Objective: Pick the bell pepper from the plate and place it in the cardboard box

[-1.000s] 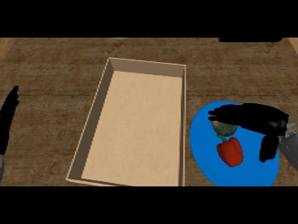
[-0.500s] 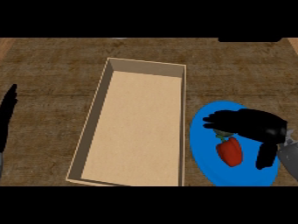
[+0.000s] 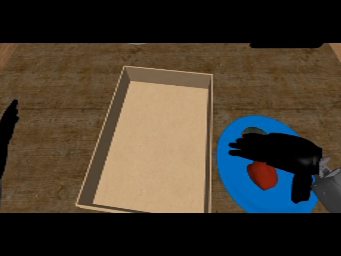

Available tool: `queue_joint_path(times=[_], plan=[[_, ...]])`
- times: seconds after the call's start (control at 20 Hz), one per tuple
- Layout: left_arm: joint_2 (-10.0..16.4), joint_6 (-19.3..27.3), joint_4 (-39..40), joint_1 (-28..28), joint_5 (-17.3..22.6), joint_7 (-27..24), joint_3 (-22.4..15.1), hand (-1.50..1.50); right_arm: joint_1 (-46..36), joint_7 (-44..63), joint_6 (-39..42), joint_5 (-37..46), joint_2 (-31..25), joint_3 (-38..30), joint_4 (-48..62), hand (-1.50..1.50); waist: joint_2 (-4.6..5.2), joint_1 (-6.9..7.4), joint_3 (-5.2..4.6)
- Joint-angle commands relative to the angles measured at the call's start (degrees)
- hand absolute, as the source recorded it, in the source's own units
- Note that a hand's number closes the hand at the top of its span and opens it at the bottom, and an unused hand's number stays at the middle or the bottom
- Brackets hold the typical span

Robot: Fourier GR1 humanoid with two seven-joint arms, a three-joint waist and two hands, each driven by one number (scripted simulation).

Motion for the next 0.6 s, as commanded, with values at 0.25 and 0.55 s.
queue_joint_path(times=[0.25, 0.55], plan=[[-0.73, -2.27, -2.44, 0.13, -1.28, 0.91, 1.68, 0.00, 0.32, 1.12, -3.85, 7.70, 7.81, 0.34, 9.12, 1.50, 0.10, 0.30, 0.04], [-2.52, -1.39, -1.03, 0.76, -2.98, -0.61, 1.69, 0.00, -0.08, -3.23, -16.50, 10.67, 11.32, -2.43, 10.23, 1.50, 0.10, 0.33, 0.04]])
